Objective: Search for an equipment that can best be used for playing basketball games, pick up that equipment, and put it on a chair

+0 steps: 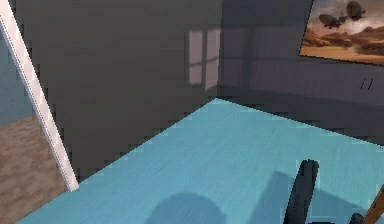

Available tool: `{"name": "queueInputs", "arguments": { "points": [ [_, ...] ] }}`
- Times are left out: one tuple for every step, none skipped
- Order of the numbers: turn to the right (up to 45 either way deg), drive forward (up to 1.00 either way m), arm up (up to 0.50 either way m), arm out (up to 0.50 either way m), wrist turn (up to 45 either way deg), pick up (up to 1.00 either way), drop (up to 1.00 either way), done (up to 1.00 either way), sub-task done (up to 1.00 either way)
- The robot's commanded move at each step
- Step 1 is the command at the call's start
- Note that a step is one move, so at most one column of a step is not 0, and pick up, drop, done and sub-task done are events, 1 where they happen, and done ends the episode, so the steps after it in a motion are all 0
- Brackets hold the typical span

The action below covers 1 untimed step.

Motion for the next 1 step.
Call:
{"name": "queueInputs", "arguments": {
  "points": [
    [0.0, 0.00, 0.00, 0.50, 0.0, 0.00, 0.00, 0.00, 0.00]
  ]
}}
